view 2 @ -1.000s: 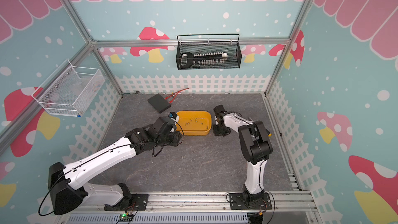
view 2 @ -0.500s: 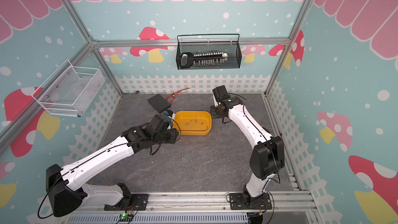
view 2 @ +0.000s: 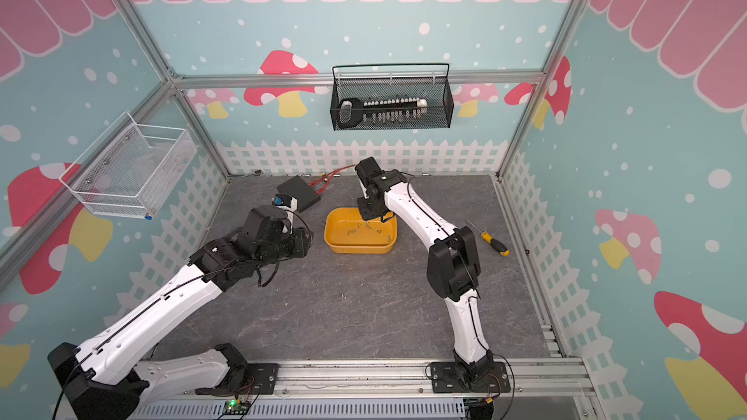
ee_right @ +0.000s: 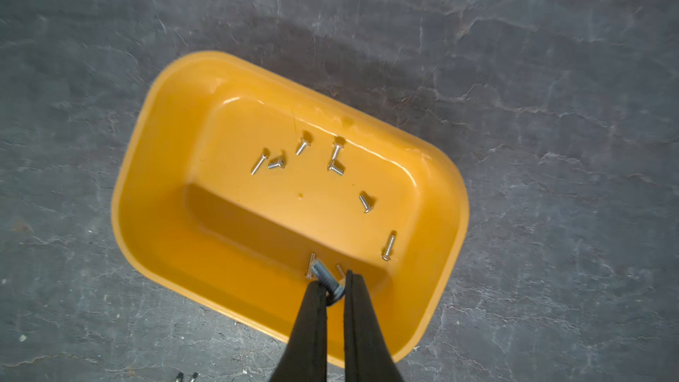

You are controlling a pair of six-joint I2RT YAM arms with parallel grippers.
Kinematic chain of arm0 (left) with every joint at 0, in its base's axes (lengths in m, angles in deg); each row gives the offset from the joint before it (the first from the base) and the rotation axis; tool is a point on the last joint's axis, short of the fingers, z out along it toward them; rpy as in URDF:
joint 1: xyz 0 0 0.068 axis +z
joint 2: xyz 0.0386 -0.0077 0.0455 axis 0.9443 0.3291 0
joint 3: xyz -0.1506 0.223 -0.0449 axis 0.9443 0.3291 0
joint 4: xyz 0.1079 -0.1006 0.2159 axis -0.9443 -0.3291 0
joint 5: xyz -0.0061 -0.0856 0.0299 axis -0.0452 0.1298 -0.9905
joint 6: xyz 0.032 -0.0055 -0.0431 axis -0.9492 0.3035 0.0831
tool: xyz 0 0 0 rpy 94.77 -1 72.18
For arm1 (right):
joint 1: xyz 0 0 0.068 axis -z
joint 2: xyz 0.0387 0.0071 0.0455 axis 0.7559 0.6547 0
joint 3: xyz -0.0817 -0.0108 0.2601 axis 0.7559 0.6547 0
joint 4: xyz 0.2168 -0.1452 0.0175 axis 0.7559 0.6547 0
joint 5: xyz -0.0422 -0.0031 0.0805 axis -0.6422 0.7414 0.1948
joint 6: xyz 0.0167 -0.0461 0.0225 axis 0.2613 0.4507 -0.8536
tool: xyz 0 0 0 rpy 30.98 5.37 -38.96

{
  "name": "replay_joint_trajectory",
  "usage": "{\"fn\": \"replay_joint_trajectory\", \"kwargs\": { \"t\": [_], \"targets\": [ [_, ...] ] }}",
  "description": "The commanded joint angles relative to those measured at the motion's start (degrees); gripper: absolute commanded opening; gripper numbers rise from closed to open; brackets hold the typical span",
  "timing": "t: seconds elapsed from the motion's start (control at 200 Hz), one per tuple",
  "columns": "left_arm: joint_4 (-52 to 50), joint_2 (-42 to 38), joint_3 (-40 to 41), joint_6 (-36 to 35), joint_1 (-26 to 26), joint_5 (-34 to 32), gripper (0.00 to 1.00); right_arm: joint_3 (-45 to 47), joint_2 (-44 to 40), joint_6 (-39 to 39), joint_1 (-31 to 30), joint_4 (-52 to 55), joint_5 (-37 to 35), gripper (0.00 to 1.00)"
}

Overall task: Put the screws on the desktop into the storage box
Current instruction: Place the screw in the storage box.

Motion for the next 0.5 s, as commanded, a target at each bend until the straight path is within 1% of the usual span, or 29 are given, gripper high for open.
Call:
{"fn": "replay_joint_trajectory", "kwargs": {
  "t": [0.0,0.245,0.495],
  "targets": [
    [-1.3,-0.9,1.1,-0.3,0.6,0.0,0.36,-0.2,2.4,-0.6,-0.1,2.2,-0.9,0.05],
    [-1.1,-0.9,2.2,-0.3,0.8,0.5,0.36,0.5,8.0,0.7,-0.1,1.5,-1.7,0.06],
    [-0.8,-0.7,2.9,-0.3,0.8,1.1,0.36,0.3,12.0,0.9,0.1,0.3,-1.6,0.12]
  ]
}}
